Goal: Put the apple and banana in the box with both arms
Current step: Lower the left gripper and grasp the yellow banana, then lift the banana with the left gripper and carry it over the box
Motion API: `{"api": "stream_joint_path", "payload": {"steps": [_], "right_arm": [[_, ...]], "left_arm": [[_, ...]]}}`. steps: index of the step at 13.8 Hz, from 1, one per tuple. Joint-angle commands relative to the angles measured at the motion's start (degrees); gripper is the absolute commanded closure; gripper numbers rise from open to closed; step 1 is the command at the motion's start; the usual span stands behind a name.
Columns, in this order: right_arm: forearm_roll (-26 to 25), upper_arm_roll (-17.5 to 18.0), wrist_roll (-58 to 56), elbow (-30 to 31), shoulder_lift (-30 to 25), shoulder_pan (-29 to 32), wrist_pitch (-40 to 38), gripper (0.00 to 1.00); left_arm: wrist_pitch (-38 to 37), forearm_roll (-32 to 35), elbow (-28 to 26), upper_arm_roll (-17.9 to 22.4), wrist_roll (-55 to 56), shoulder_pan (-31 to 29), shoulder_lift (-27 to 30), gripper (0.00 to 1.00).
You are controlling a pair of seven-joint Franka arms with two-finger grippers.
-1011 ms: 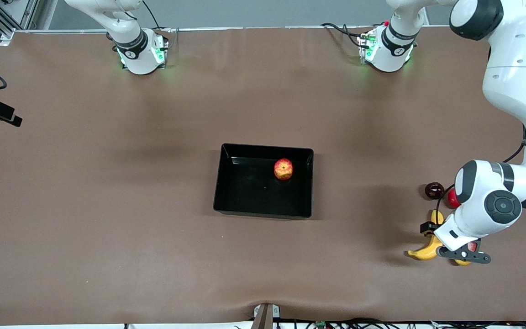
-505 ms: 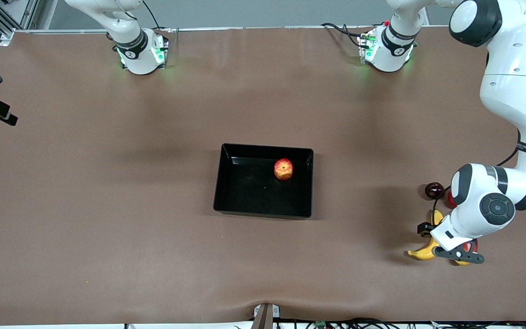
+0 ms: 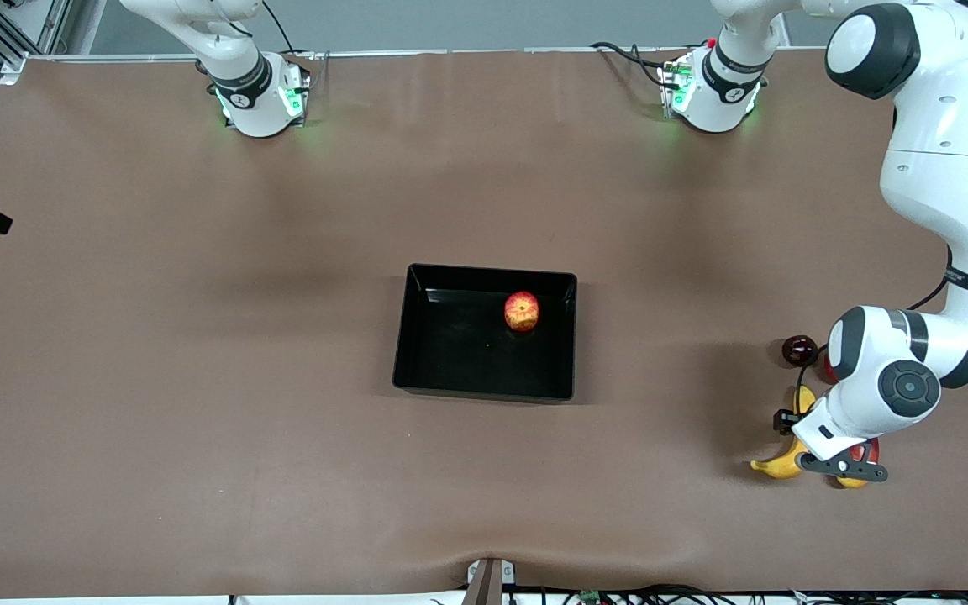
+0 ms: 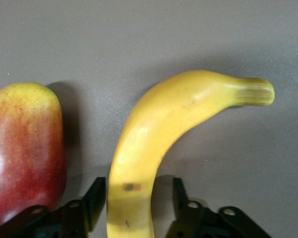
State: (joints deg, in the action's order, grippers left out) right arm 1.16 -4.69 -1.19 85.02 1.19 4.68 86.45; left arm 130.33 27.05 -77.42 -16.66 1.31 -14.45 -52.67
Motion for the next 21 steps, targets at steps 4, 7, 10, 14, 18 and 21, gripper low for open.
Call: {"api": "stream_joint_path", "payload": {"steps": [4, 7, 10, 14, 18, 21], "right_arm": [[-1.9, 1.3, 0.0, -0.7, 0.4, -0.7, 0.0, 0.00], [-4.6, 1.2, 0.4, -0.7, 0.0, -2.1, -1.5, 0.00], [-3.8, 0.8, 0.4, -0.7, 0.0, -0.5, -1.9, 0.00], [-3.4, 0.9, 0.4, -0.7, 0.1, -0.6, -1.7, 0.00], [-2.7, 1.1, 0.4, -0.7, 0.1, -0.8, -1.6, 0.00], [-2.4, 1.0, 0.4, -0.7, 0.1, -0.5, -1.5, 0.00]], "left_arm": [[-1.6, 0.4, 0.1, -1.3, 0.8, 0.7, 2.7, 1.00], [-6.2, 0.4, 0.3, -6.8, 1.0, 0.3, 5.8, 1.00], [-11.3, 0.8, 0.3, -14.0, 5.3, 0.4, 8.1, 1.00], [-14.9, 0.8, 0.5, -21.1, 17.7, 4.2, 10.0, 1.00], [-14.9, 0.4, 1.2, -21.8, 34.4, 15.2, 9.3, 1.00], [-12.6, 0.6, 2.6, -21.3, 45.4, 22.4, 7.4, 1.00]]}}
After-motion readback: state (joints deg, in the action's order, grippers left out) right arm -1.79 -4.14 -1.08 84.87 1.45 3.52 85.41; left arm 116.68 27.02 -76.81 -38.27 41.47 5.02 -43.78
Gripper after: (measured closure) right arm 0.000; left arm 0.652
